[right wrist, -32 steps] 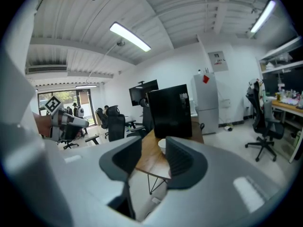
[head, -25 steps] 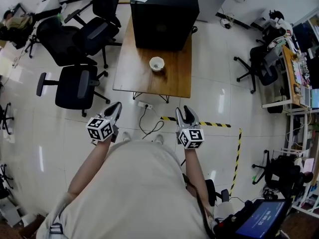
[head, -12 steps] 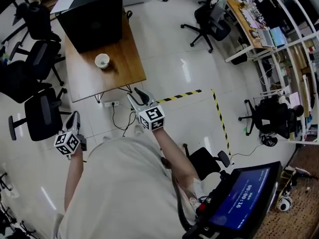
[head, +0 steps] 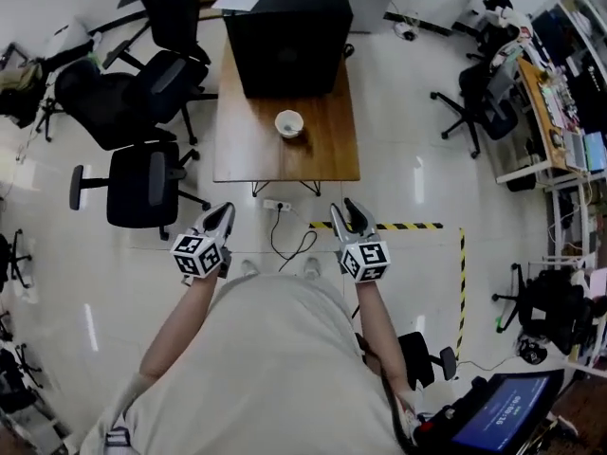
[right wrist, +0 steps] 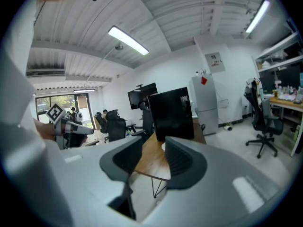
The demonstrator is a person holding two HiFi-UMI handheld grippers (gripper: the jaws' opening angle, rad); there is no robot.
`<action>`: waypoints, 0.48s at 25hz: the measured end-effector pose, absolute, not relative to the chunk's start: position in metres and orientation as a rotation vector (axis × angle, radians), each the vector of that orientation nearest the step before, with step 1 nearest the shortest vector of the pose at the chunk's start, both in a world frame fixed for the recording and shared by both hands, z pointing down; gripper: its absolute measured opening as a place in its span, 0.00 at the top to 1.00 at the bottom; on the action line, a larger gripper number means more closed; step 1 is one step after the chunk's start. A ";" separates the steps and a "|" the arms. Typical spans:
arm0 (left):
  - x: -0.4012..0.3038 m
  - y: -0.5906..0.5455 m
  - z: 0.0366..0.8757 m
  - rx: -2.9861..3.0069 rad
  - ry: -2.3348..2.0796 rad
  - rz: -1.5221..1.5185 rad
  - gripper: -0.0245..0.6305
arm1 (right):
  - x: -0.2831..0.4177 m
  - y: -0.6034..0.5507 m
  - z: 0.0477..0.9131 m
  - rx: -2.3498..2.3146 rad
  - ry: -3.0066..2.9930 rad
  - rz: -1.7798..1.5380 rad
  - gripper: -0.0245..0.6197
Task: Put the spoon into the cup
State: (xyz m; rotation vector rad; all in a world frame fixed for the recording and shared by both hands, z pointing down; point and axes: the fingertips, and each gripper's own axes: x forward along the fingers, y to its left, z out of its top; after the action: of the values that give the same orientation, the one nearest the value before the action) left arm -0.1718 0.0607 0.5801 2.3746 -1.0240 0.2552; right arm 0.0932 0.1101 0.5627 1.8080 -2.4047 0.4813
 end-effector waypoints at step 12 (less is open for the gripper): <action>-0.196 0.065 0.583 2.325 -1.072 0.217 0.96 | 0.061 0.110 0.584 1.646 -2.356 0.407 0.85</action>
State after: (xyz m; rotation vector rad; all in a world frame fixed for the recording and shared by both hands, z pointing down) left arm -0.1959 0.0652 0.5827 2.3255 -1.0721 0.2173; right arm 0.0613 0.1100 0.5841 1.6465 -2.3563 0.4070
